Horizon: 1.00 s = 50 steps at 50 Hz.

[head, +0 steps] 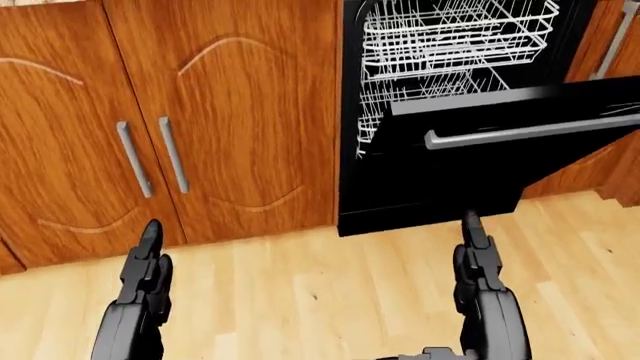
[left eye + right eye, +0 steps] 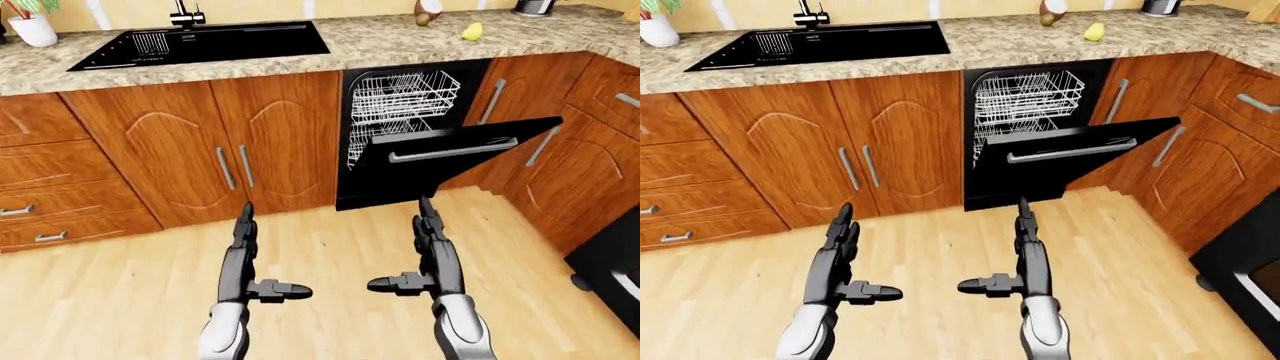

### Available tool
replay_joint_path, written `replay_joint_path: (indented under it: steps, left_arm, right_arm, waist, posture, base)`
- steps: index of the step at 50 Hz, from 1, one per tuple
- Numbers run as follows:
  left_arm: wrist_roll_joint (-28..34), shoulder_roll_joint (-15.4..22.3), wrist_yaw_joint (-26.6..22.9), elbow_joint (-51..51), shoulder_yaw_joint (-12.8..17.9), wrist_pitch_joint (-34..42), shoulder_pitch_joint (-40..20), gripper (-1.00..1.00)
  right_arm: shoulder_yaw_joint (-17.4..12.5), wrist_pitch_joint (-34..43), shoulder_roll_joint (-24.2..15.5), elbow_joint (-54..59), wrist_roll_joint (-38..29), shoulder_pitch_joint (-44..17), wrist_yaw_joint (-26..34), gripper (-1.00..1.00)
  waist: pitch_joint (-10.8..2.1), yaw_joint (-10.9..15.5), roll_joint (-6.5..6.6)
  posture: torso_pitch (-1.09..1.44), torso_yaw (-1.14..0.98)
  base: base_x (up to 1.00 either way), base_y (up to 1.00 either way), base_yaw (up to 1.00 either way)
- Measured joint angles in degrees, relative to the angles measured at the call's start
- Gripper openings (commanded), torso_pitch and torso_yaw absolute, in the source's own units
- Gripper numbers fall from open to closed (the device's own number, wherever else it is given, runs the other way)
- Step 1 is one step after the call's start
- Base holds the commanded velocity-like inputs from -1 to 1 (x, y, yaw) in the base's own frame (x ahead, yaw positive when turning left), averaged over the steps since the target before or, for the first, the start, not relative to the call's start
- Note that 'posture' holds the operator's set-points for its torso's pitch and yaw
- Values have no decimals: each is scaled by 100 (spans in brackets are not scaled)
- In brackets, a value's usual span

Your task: Close the dishwasher door

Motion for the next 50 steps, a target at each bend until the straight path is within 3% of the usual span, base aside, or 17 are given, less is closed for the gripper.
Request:
replay_joint_path:
  steps: [6, 8, 10, 12, 15, 18, 24, 26, 31, 36, 40, 41, 45, 50]
  left_arm:
    - [-3, -39, -59, 1, -128, -31, -40, 100]
    - [-3, -30, -56, 3, -102, -22, -25, 100]
    - [-6, -22, -48, -17, -75, -32, -22, 100]
    - [-6, 35, -29, 16, 9, -47, -35, 100]
    - [2, 35, 15, 32, 70, -6, 38, 100]
    - [2, 24, 8, -20, 17, -1, 10, 100]
    - [-3, 19, -24, -108, -25, -14, 19, 100]
    - [-3, 2, -20, -142, -22, -8, 15, 100]
    - [1, -43, -79, -49, -183, 32, 59, 100]
    - [17, -31, -60, -174, -143, 12, 62, 100]
    - [28, -24, -47, -202, -161, -21, 76, 100]
    - [28, 11, -41, -159, -116, -25, 64, 100]
    - [36, 22, 12, -95, -17, 25, 125, 100]
    - [30, 12, 2, -126, -70, -36, 61, 100]
  right_arm:
    - [-117, -1, -36, 22, 2, 24, -61, 100]
    - [-88, -3, -30, -15, 5, 21, -57, 100]
    - [-66, -33, -30, -74, 11, 9, -44, 100]
    - [7, -52, 31, -39, 19, 2, -24, 100]
    - [90, 5, 34, 49, 30, 41, 29, 100]
    - [29, 14, 19, 8, 34, 35, 25, 100]
    - [28, -51, 23, -111, 41, 30, 7, 100]
    - [34, -44, 6, -153, 43, 50, 13, 100]
    - [-109, 17, -33, -17, 29, 106, -39, 100]
    - [-32, 48, -31, -110, 27, 59, -7, 100]
    - [-22, 64, -16, -219, 38, 51, 33, 100]
    - [16, 63, 27, -223, 43, 68, 38, 100]
    - [78, 116, 34, -308, 60, 227, 70, 100]
    - [6, 88, 30, -396, 68, 177, 31, 100]
  waist:
    - [26, -77, 73]
    - [66, -46, 225]
    - [115, -4, 477]
    - [123, 125, 439]
    - [75, 114, 459]
    - [36, 99, 299]
    - [14, 113, -148]
    - [-65, 50, -319]
    - [-60, -93, -142]
    - [87, -2, 199]
    - [56, 67, 564]
    - [63, 109, 501]
    - [36, 99, 449]
    - [13, 128, 82]
  posture:
    - [0, 0]
    - [0, 0]
    - [0, 0]
    - [0, 0]
    - [0, 0]
    - [0, 0]
    - [0, 0]
    - [0, 0]
    - [0, 0]
    - [0, 0]
    - [0, 0]
    - [0, 0]
    - [0, 0]
    - [0, 0]
  base:
    - [0, 0, -46]
    - [0, 0, -49]
    - [0, 0, -50]
    - [0, 0, -54]
    - [0, 0, -58]
    - [0, 0, -61]
    - [0, 0, -60]
    - [0, 0, -60]
    - [0, 0, -60]
    - [0, 0, -60]
    - [0, 0, -61]
    - [0, 0, -61]
    - [0, 0, -60]
    - [0, 0, -60]
